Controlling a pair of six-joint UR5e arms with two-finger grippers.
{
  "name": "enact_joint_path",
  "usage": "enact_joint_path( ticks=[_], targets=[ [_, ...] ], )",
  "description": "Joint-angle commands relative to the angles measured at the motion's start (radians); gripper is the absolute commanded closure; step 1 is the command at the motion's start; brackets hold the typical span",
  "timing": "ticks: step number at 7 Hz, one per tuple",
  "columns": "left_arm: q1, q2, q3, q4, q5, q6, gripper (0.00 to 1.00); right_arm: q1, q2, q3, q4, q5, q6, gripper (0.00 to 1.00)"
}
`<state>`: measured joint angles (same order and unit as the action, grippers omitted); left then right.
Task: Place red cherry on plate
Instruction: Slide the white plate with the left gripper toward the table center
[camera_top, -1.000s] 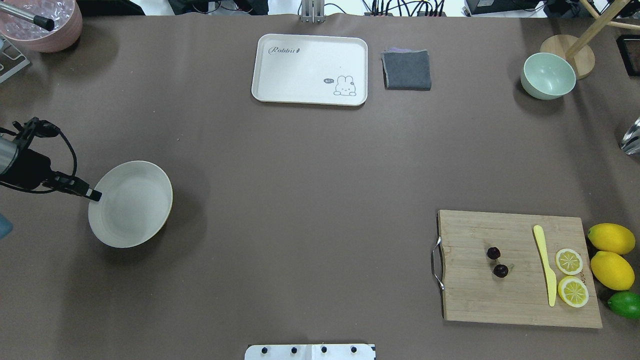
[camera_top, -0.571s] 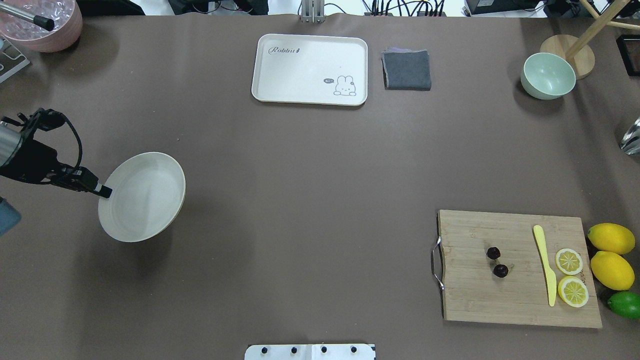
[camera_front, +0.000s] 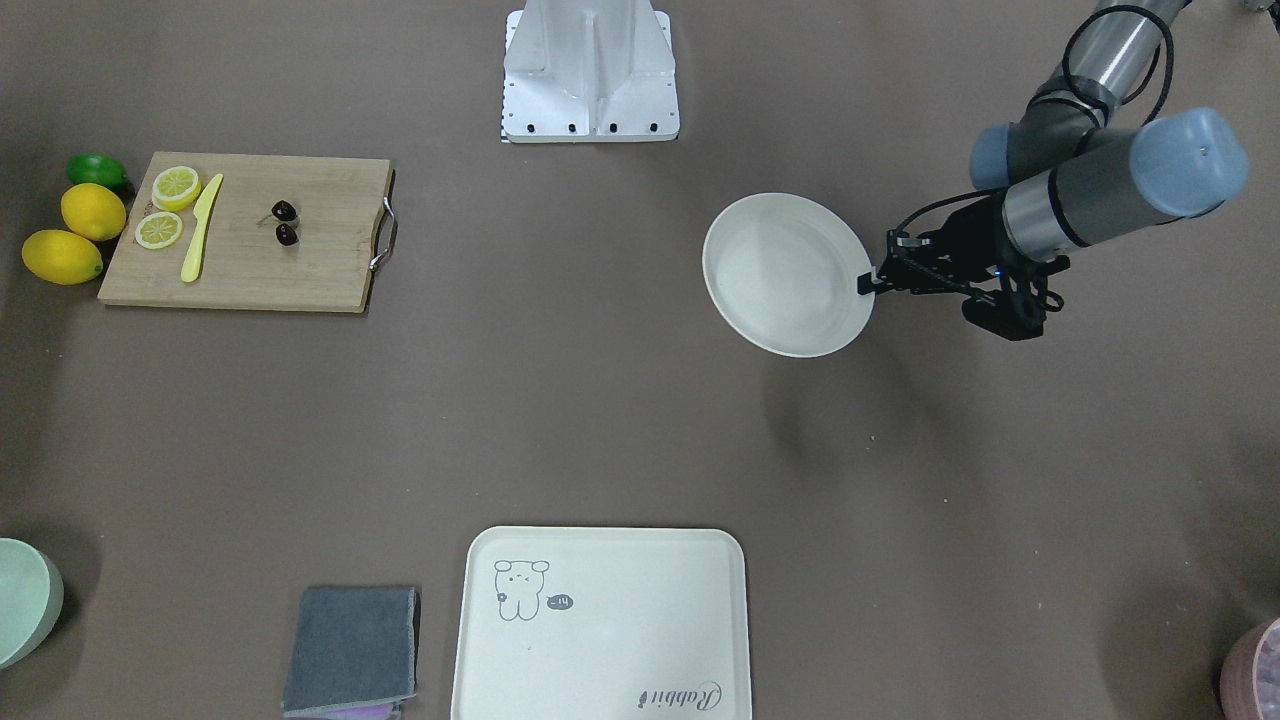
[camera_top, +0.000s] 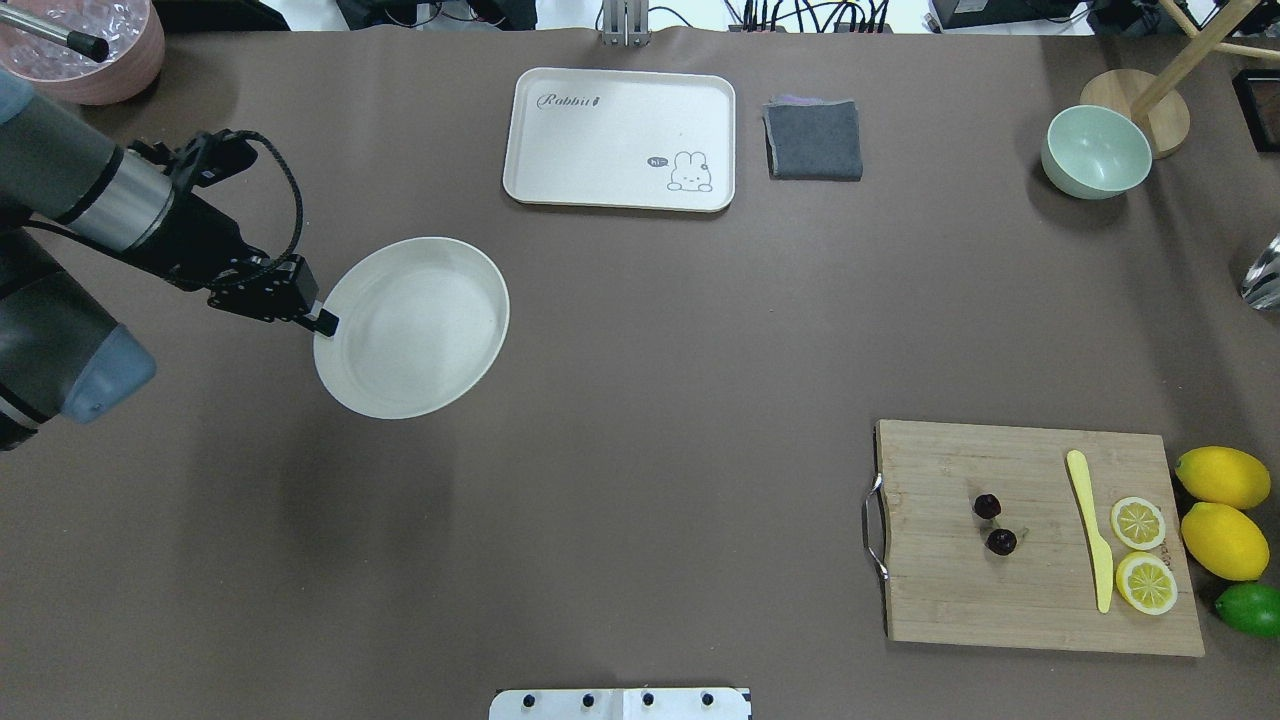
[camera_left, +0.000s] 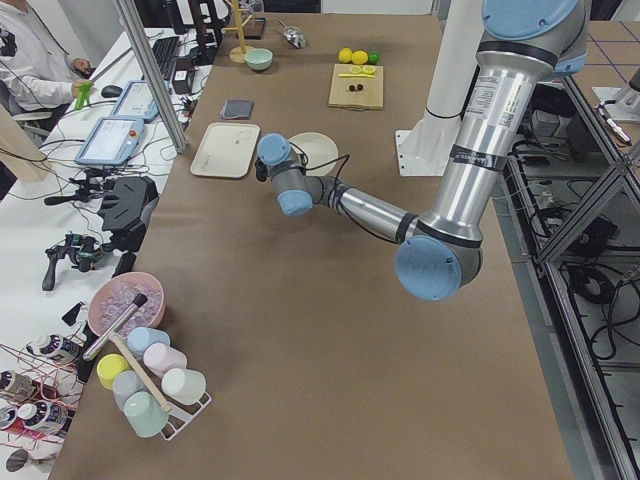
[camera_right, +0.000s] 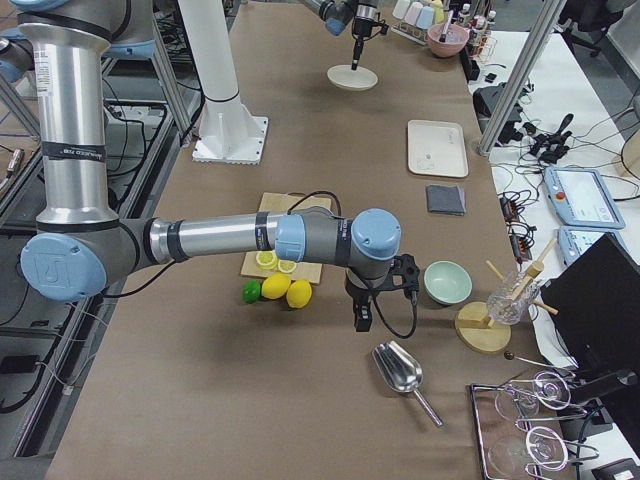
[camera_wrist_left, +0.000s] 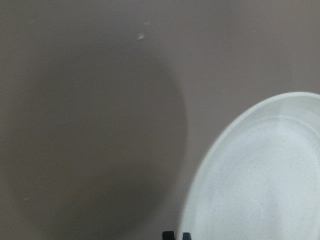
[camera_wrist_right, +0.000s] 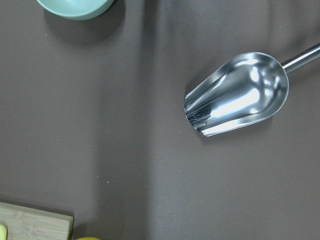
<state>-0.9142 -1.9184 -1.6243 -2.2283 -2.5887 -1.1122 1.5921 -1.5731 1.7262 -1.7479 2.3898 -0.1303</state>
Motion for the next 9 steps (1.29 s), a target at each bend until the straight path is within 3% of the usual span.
enact_joint_path(
  ticks=[1, 2, 6, 9],
  targets=[
    [0.148, -0.158, -0.029, 0.239, 0.115, -0.004, 1.0, 0.003, 0.024, 0.003, -0.015, -0.009, -0.003, 0.0],
    [0.258, -0.216, -0.025, 0.325, 0.234, -0.005, 1.0, 0.002, 0.03, 0.0, -0.015, -0.033, -0.005, 0.0],
    [0.31, -0.254, 0.03, 0.331, 0.271, 0.009, 1.0, 0.025, 0.027, -0.002, -0.018, -0.04, -0.015, 0.0],
    [0.308, -0.255, 0.153, 0.235, 0.3, 0.081, 1.0, 0.031, 0.012, 0.01, -0.018, -0.04, -0.015, 0.0]
  ],
)
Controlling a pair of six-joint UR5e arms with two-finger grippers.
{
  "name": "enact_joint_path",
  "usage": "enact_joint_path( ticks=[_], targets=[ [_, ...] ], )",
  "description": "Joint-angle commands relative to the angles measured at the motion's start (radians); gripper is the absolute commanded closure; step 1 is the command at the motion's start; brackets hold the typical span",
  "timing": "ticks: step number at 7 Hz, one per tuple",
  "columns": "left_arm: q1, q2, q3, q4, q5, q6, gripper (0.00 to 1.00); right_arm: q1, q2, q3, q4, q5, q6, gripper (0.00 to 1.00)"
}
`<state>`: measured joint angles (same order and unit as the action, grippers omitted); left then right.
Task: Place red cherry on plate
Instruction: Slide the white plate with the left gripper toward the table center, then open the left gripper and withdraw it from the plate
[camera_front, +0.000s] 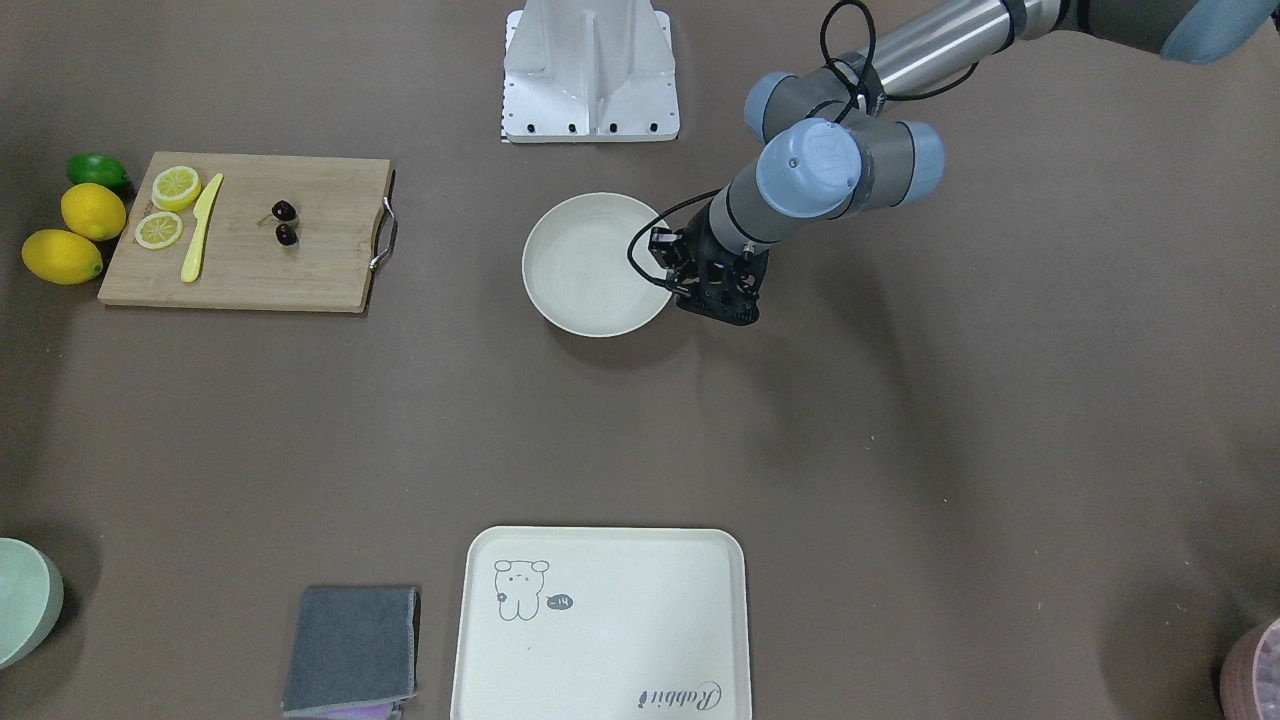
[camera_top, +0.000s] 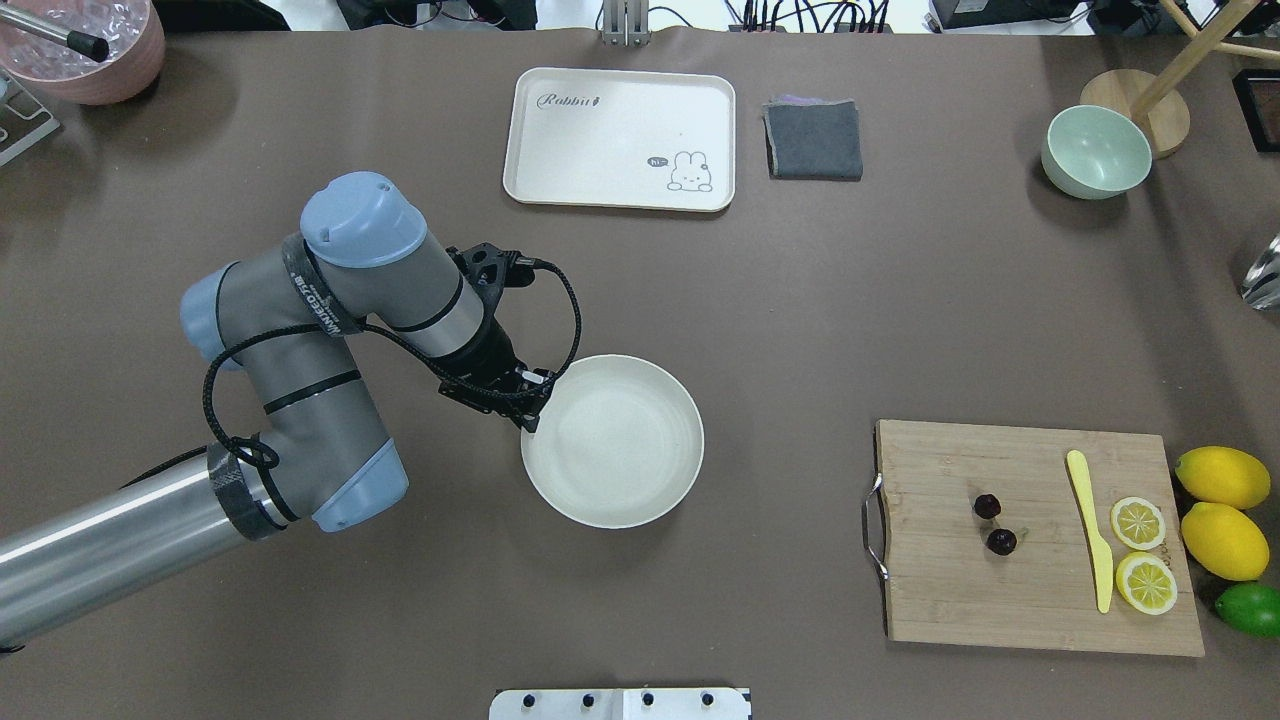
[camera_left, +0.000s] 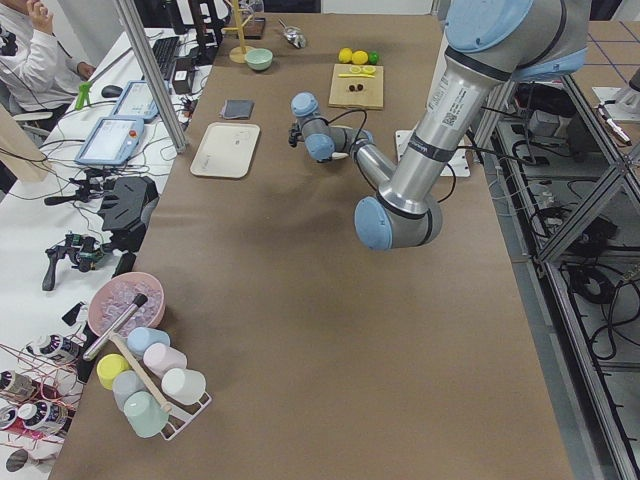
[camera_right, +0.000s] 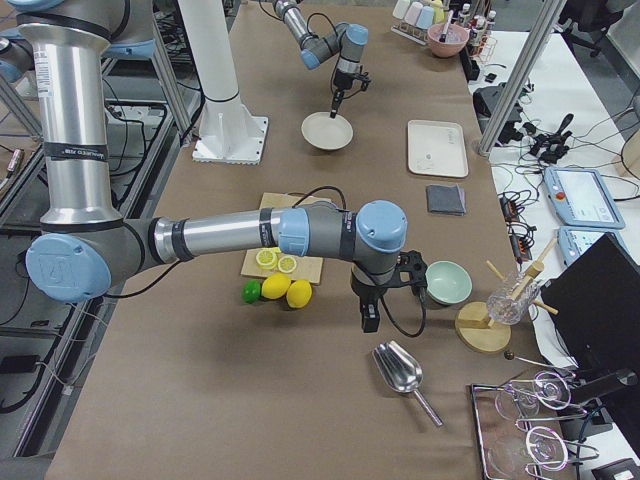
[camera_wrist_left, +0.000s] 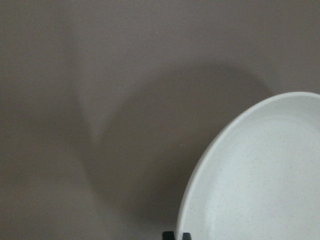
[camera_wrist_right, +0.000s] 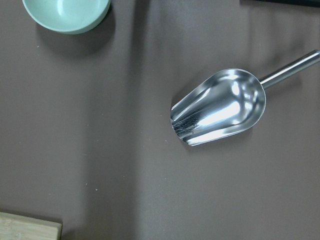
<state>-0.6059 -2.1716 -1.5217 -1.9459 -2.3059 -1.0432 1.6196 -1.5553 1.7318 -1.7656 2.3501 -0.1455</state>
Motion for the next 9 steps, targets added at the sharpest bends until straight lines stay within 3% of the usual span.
enact_joint_path(
  ticks=[1, 2, 3, 4, 6, 8, 9],
  targets=[
    [0.003, -0.008, 0.076, -0.057, 0.037, 0.008, 1.0, 0.005, -0.011, 0.006, 0.002, 0.002, 0.0, 0.0],
    [0.003, -0.011, 0.083, -0.058, 0.037, 0.006, 1.0, 0.009, -0.011, 0.009, 0.002, 0.005, 0.0, 0.0],
    [0.003, -0.011, 0.083, -0.058, 0.037, 0.005, 0.39, 0.011, -0.011, 0.009, 0.002, 0.008, -0.002, 0.0],
    [0.003, -0.011, 0.074, -0.058, 0.037, 0.0, 0.02, 0.011, -0.017, 0.011, 0.003, 0.006, -0.002, 0.0],
    [-0.049, -0.007, 0.014, -0.022, -0.006, -0.008, 0.02, 0.008, 0.0, 0.012, -0.014, 0.002, 0.013, 0.0],
    [-0.22, 0.045, -0.078, 0.068, -0.203, 0.009, 0.02, -0.042, 0.117, 0.055, -0.199, -0.002, 0.018, 0.0],
    [-0.301, 0.108, -0.137, 0.07, -0.246, 0.023, 0.02, -0.084, 0.122, 0.108, -0.199, 0.011, 0.07, 0.0]
  ],
)
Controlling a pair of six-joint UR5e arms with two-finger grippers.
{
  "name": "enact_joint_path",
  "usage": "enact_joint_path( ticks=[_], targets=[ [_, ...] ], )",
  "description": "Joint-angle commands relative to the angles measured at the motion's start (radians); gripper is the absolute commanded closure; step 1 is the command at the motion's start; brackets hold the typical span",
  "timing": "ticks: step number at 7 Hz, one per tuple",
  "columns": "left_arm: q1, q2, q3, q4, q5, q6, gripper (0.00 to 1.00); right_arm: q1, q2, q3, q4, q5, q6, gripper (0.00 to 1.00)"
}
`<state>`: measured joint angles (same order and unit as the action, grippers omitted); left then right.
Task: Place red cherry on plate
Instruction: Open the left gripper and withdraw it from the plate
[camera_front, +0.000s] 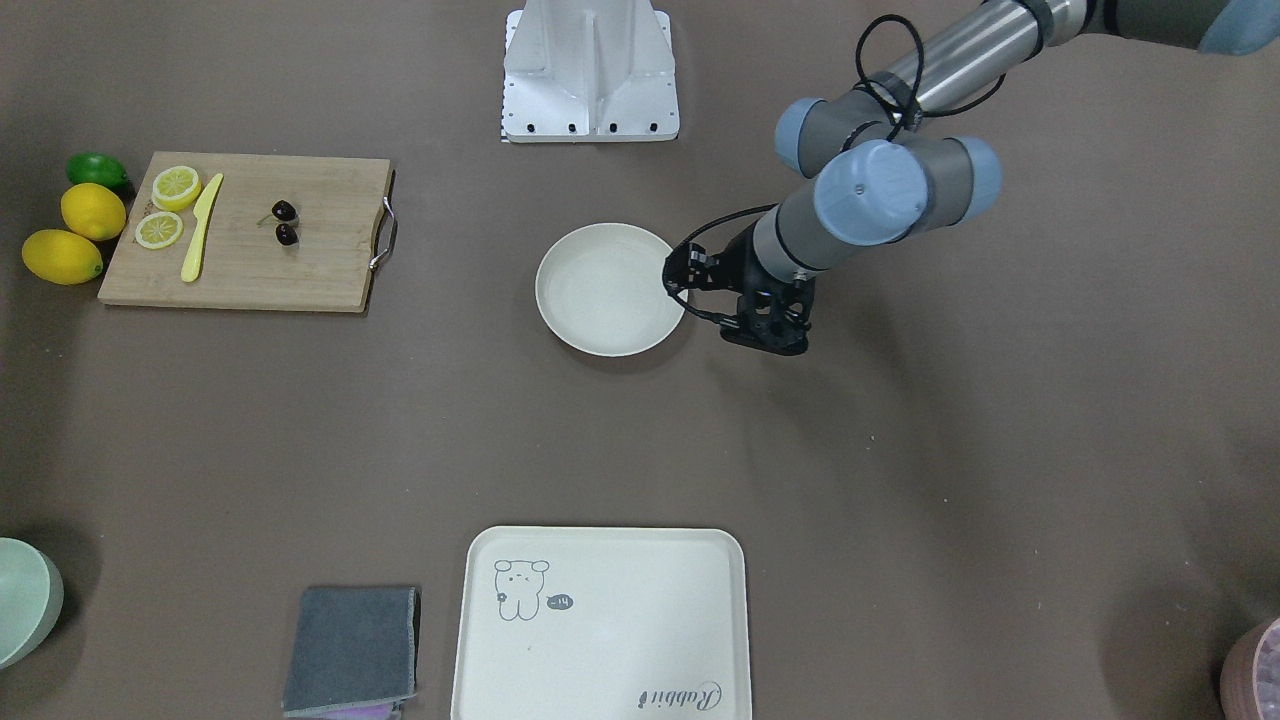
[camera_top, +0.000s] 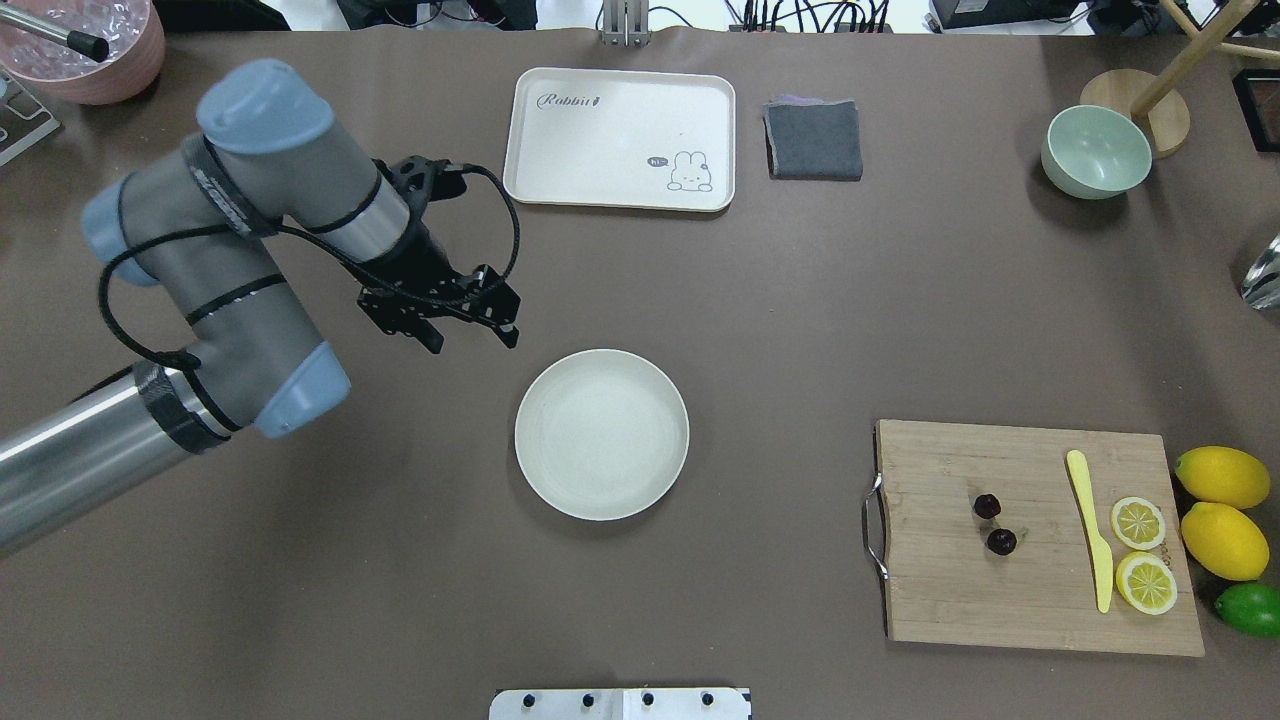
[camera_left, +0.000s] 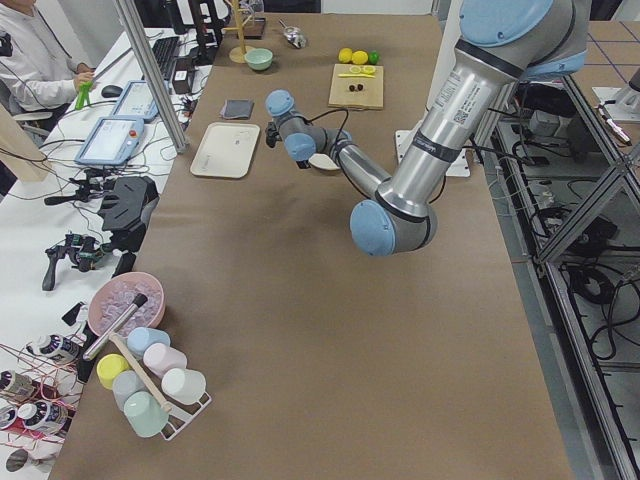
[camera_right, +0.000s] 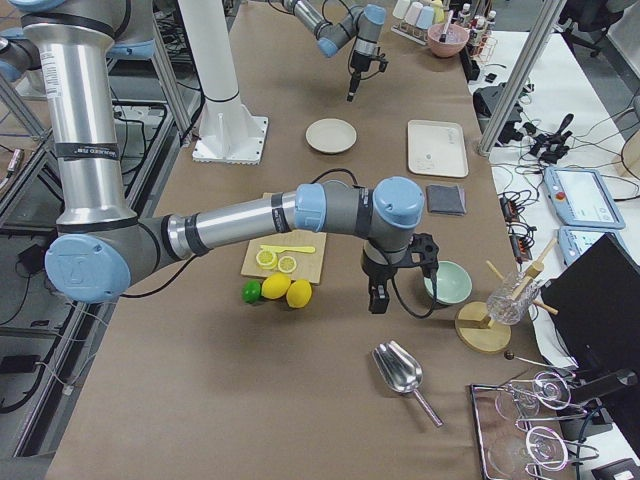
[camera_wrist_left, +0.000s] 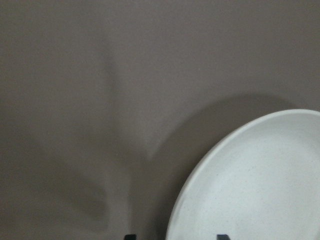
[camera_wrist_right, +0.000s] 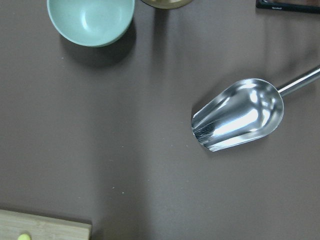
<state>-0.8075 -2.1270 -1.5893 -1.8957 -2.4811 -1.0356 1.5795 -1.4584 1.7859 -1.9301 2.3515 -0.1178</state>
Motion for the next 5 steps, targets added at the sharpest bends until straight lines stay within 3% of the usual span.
enact_joint_path(
  ticks=[1, 5],
  targets=[
    [-0.181, 0.147, -0.099, 0.02, -0.122, 0.102, 0.04, -0.114, 0.03, 0.09, -0.029, 0.0, 0.103, 0.0],
    [-0.46, 0.433, -0.058, 0.027, -0.156, 0.505, 0.03, -0.401, 0.17, 0.21, -0.027, -0.003, 0.378, 0.0]
  ],
)
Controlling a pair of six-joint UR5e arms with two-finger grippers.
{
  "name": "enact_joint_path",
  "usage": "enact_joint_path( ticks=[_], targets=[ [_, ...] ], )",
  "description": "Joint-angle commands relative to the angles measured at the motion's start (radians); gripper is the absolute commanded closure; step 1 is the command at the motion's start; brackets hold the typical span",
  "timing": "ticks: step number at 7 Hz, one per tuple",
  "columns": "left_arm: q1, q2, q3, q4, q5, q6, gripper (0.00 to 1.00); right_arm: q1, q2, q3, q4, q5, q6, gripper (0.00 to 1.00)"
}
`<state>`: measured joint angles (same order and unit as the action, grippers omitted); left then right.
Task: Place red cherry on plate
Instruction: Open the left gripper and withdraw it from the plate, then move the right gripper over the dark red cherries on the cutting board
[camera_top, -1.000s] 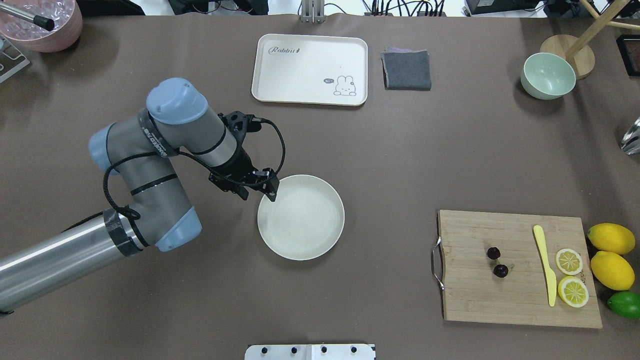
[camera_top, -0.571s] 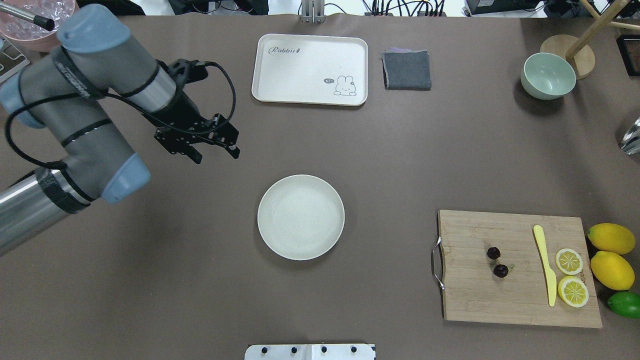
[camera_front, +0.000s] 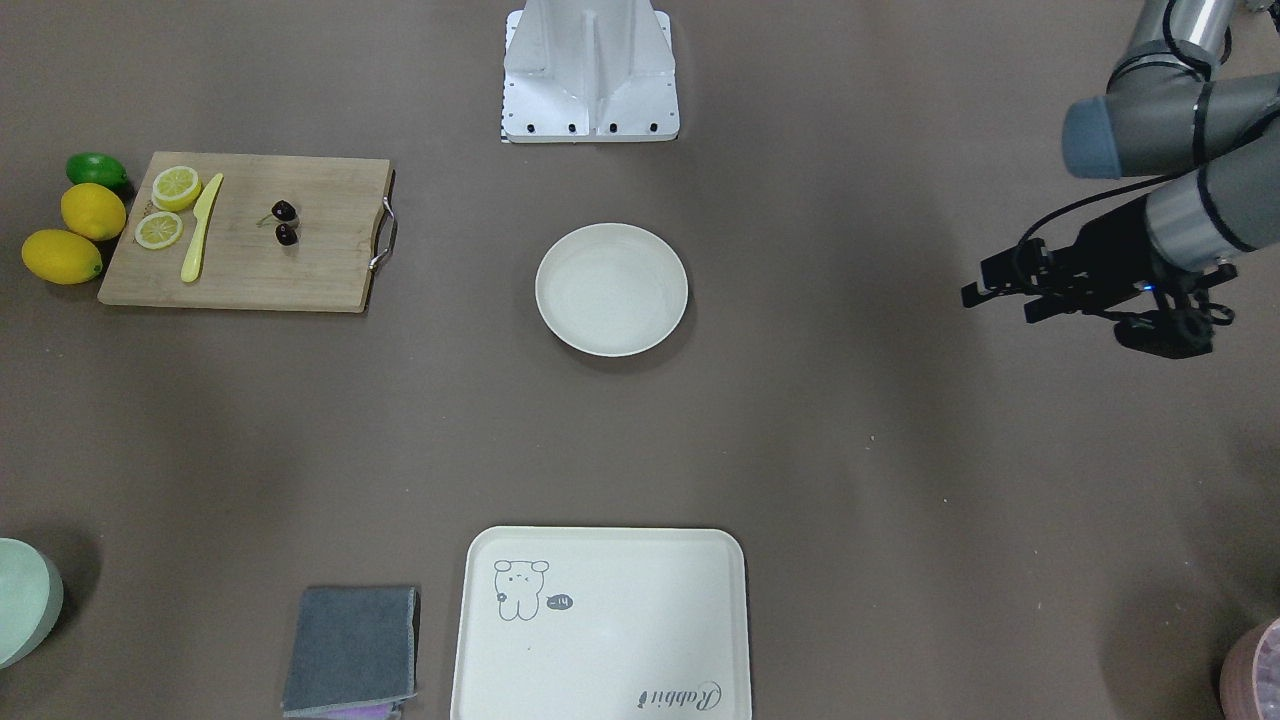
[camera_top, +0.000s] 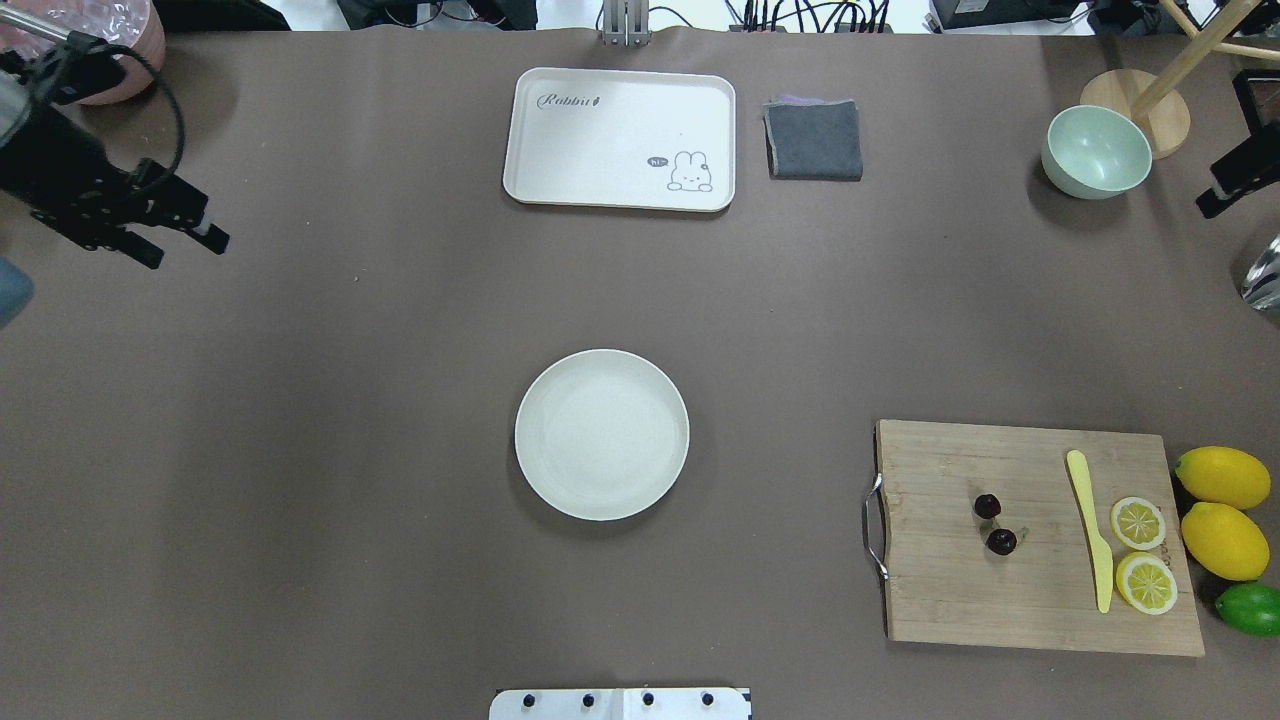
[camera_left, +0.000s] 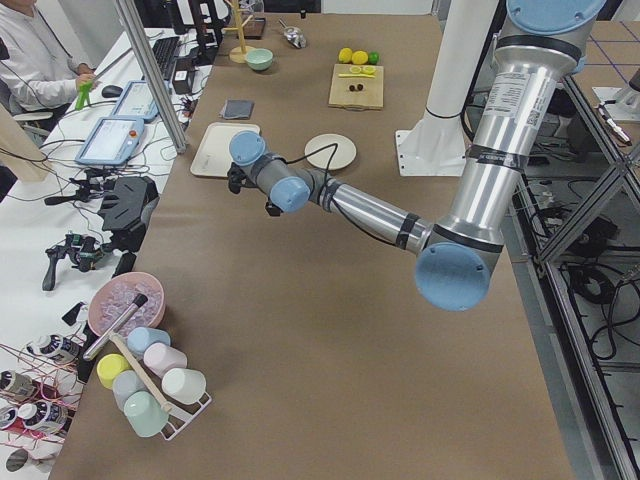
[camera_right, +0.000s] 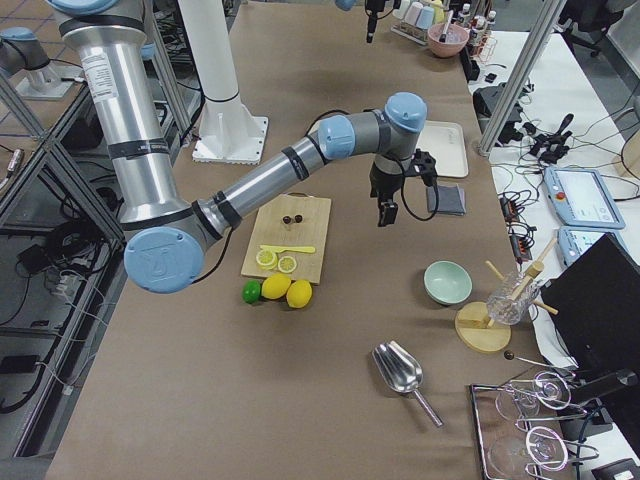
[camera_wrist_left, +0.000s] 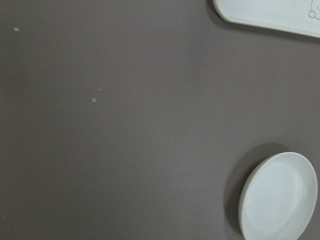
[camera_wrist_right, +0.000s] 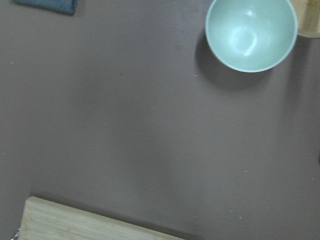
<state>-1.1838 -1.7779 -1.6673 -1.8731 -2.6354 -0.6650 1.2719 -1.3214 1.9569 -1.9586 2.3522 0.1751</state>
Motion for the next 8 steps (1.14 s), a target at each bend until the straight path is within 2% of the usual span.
enact_joint_path(
  ticks=[1, 3, 5, 6, 8],
  targets=[
    [-0.146, 0.128, 0.027, 0.052, -0.002, 0.241, 0.03, -0.144, 0.015, 0.107, 0.003, -0.004, 0.118, 0.0],
    [-0.235, 0.132, 0.029, 0.217, 0.006, 0.42, 0.03, -0.171, -0.202, 0.366, 0.001, -0.005, 0.19, 0.0],
    [-0.272, 0.199, 0.026, 0.258, 0.059, 0.507, 0.03, -0.21, -0.216, 0.41, -0.002, -0.031, 0.327, 0.0],
    [-0.273, 0.213, 0.027, 0.258, 0.086, 0.519, 0.03, -0.302, -0.216, 0.448, 0.001, -0.104, 0.462, 0.0],
    [-0.272, 0.216, 0.026, 0.258, 0.087, 0.519, 0.02, -0.444, -0.231, 0.465, 0.038, -0.232, 0.605, 0.0]
  ],
)
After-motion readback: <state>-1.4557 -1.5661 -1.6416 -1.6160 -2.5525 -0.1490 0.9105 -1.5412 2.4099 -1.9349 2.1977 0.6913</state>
